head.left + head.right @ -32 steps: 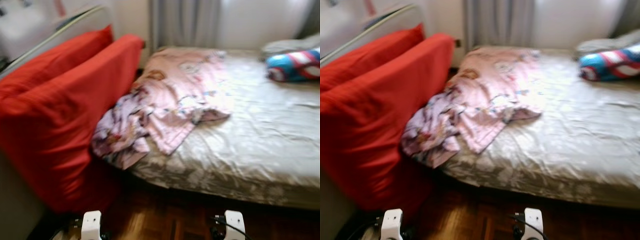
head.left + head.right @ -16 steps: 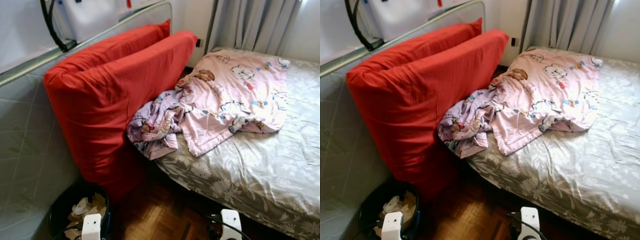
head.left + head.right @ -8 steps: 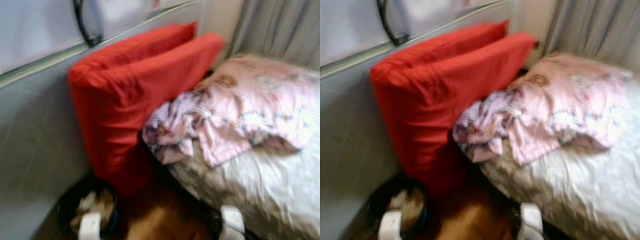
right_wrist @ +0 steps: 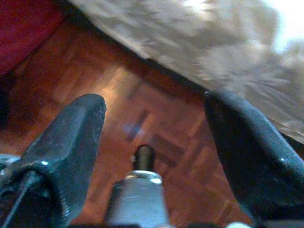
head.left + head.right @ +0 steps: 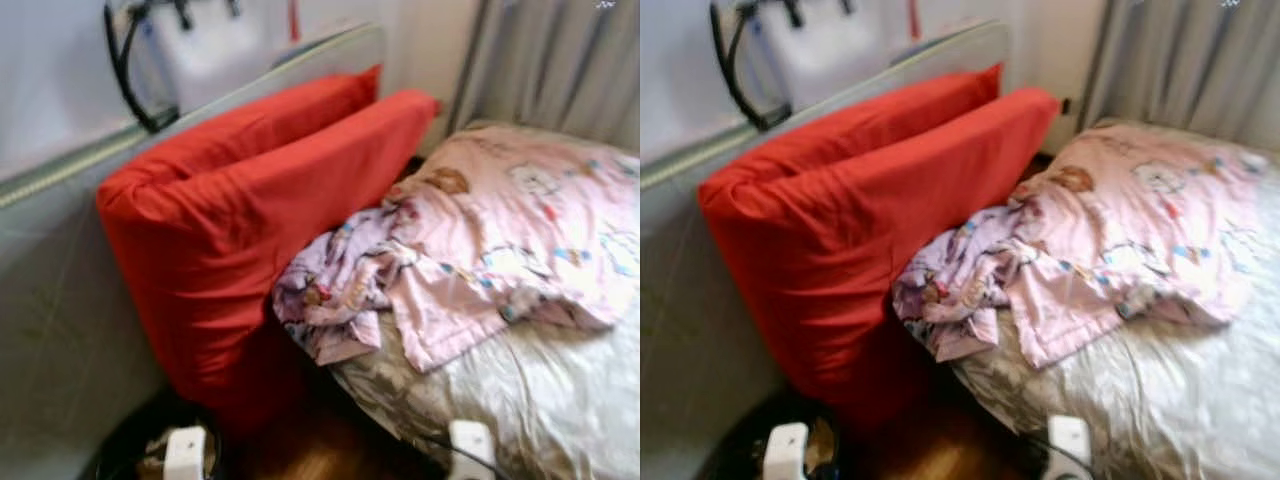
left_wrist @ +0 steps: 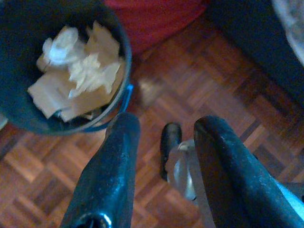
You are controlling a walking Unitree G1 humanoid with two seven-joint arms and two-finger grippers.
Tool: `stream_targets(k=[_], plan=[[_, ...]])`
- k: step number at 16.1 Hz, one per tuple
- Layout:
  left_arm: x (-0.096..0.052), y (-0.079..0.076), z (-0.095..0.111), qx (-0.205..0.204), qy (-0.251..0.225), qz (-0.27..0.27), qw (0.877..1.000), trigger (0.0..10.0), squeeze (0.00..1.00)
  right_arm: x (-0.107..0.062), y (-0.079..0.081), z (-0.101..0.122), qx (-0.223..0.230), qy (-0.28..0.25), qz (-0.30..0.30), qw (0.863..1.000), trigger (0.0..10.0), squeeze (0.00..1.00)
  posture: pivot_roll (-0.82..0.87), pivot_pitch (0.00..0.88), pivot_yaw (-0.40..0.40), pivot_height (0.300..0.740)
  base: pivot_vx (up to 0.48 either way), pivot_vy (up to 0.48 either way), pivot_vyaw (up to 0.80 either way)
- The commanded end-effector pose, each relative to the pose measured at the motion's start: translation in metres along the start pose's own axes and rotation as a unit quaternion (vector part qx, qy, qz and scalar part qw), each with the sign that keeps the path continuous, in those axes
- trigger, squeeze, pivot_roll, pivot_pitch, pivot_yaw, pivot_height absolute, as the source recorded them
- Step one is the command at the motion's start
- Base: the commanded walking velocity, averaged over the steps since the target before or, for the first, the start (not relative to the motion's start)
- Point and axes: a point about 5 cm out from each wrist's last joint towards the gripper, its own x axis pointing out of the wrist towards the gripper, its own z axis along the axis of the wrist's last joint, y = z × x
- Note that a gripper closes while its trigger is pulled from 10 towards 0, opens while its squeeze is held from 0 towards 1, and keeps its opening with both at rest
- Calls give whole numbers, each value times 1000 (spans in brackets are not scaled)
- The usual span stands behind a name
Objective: Clean up the room
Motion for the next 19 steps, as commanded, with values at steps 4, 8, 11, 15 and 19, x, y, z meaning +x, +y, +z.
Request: stream_targets(k=[4, 8, 11, 15, 19], plan=[[-1, 3, -1, 3, 2, 3, 1000, 10000, 0, 0, 0, 1, -2, 1, 1, 1000, 10000, 0, 59, 0, 31, 740, 304, 0, 0], [0, 2, 0, 1, 0, 2, 1000, 10000, 0, 0, -1, 2, -2, 0, 1, 1000, 10000, 0, 60, 0, 27, 740, 305, 0, 0], [0, 2, 0, 0, -1, 2, 1000, 10000, 0, 1, -1, 3, -7, -3, 4, 1000, 10000, 0, 60, 0, 27, 740, 304, 0, 0], [0, 2, 1, -4, -7, 1, 1000, 10000, 0, 1, 2, 6, 3, -7, 5, 1000, 10000, 0, 61, 0, 29, 740, 147, 0, 313], [-1, 2, 7, -8, -41, -8, 999, 10000, 0, 3, 8, 22, -7, -46, 19, 999, 10000, 0, 56, 4, 33, 740, 0, 0, 0]])
